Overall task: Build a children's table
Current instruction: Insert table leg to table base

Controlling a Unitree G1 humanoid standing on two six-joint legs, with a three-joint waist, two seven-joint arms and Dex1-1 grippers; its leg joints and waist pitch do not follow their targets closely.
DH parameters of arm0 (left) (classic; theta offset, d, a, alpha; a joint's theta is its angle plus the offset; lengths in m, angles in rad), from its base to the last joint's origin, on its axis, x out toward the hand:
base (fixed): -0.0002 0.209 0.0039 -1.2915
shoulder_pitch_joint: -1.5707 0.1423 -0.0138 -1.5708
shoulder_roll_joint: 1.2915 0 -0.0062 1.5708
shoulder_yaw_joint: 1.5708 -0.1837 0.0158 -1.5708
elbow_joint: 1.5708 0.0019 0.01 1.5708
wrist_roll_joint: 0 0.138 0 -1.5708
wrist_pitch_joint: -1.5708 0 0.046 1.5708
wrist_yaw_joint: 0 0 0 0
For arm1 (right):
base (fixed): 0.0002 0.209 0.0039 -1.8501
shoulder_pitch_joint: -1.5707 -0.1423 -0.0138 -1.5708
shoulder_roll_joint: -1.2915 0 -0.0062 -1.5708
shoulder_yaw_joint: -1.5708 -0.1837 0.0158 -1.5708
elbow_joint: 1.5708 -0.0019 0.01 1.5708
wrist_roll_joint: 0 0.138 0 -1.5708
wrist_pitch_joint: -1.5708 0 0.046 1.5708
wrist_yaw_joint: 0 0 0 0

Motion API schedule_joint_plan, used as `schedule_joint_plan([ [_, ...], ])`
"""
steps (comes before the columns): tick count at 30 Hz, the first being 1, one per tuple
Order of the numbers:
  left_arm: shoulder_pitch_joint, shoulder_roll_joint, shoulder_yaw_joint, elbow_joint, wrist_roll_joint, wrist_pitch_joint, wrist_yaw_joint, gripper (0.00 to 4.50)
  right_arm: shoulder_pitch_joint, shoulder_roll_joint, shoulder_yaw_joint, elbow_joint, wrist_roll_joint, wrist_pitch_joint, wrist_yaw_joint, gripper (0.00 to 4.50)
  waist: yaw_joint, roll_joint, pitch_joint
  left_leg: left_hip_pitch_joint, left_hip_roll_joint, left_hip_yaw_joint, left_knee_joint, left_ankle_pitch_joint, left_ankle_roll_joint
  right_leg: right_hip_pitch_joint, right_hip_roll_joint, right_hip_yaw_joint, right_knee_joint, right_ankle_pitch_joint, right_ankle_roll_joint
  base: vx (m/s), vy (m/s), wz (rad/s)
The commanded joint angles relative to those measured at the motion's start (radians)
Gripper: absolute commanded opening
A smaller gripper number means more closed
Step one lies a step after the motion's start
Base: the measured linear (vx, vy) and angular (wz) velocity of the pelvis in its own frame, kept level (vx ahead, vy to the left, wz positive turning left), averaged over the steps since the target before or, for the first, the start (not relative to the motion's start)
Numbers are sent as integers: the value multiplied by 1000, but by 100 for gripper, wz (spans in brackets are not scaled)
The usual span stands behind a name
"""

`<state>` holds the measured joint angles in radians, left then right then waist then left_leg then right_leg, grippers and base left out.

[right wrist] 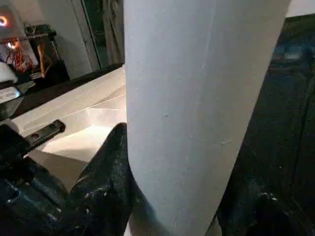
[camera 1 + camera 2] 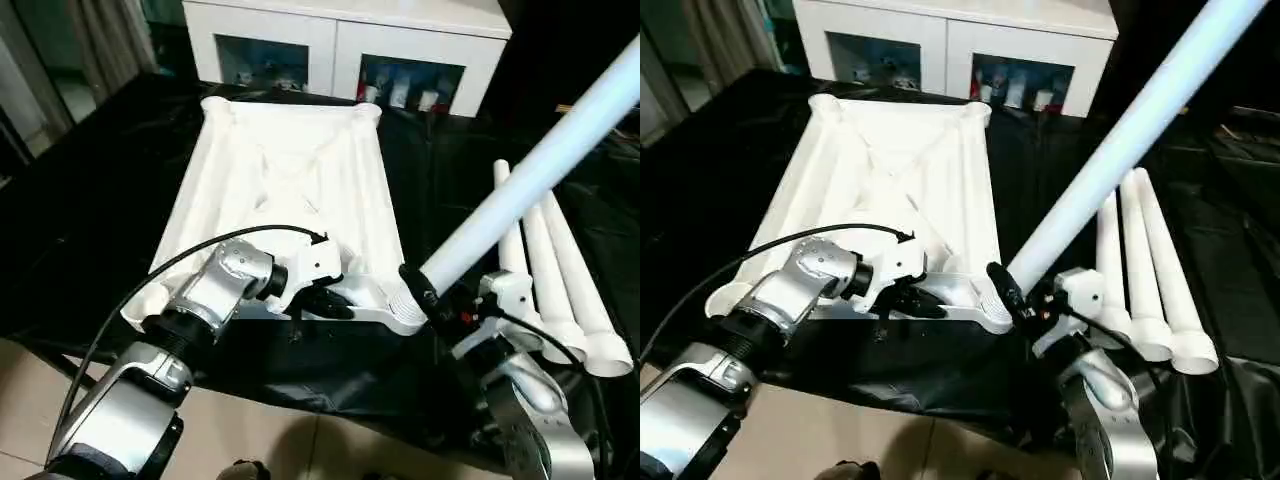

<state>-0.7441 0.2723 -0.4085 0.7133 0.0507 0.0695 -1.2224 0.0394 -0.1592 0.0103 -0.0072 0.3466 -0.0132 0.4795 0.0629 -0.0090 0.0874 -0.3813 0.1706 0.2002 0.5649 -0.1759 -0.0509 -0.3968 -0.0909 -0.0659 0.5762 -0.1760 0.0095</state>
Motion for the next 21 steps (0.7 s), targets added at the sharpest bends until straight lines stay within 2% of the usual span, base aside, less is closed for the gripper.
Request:
schedule_joint_plan([
  [1,-9,24,30,35,13,10,43,0,74,-40,31,67,-74,58,9,186,-3,-7,-36,21,70,-40,-89,-385,24,15,-80,57,-100,-513,-148,0,0,0],
  [3,-8,26,25,33,18,8,42,0,81,-81,77,41,-97,93,45,186,-4,-8,-34,21,69,-41,-89,-395,23,13,-81,57,-105,-550,-133,0,0,0],
  [4,-8,26,25,34,19,7,41,0,83,-102,101,27,-102,120,69,186,-7,-15,-31,18,68,-45,-90,-405,24,15,-82,55,-107,-593,-118,0,0,0],
  [5,-9,26,24,35,20,5,41,0,83,-118,118,18,-105,139,87,186,-7,-13,-30,21,69,-48,-91,-420,22,13,-84,54,-112,-631,-105,0,0,0],
  [7,-9,27,22,37,24,1,43,0,80,-129,129,13,-105,149,104,186,-7,-14,-31,29,69,-47,-88,-437,20,5,-85,56,-119,-663,-96,0,0,0],
  [8,-10,29,20,40,28,-5,46,0,67,-142,135,6,-93,171,129,186,-8,-17,-31,28,68,-49,-87,-434,22,5,-87,56,-120,-673,-96,0,0,0],
  [10,-12,29,19,42,30,-8,47,0,48,-145,126,9,-71,190,141,186,-9,-19,-33,23,70,-51,-89,-425,22,9,-87,53,-117,-670,-94,0,0,0],
  [16,-19,33,17,46,32,-14,35,0,-23,-175,98,33,1,262,192,186,-12,-17,-35,24,71,-51,-90,-436,17,8,-86,51,-117,-648,-105,0,0,0],
  [17,-25,37,14,50,35,-21,28,0,-69,-203,84,43,35,307,232,186,-14,-21,-36,23,70,-51,-89,-435,18,10,-85,50,-115,-638,-111,0,0,0],
  [18,-25,38,14,51,35,-22,27,0,-74,-207,83,44,37,312,237,186,-14,-21,-37,21,71,-52,-89,-426,19,13,-86,50,-113,-631,-113,0,0,0],
  [20,-31,46,6,53,42,-28,7,0,-120,-244,74,51,67,375,296,186,-14,-20,-37,25,72,-50,-87,-421,19,11,-86,51,-113,-615,-124,0,0,0],
  [21,-31,46,6,53,42,-28,7,0,-120,-244,74,51,67,375,296,186,-11,-21,-38,24,73,-47,-87,-409,18,11,-85,52,-113,-595,-130,0,0,0],
])
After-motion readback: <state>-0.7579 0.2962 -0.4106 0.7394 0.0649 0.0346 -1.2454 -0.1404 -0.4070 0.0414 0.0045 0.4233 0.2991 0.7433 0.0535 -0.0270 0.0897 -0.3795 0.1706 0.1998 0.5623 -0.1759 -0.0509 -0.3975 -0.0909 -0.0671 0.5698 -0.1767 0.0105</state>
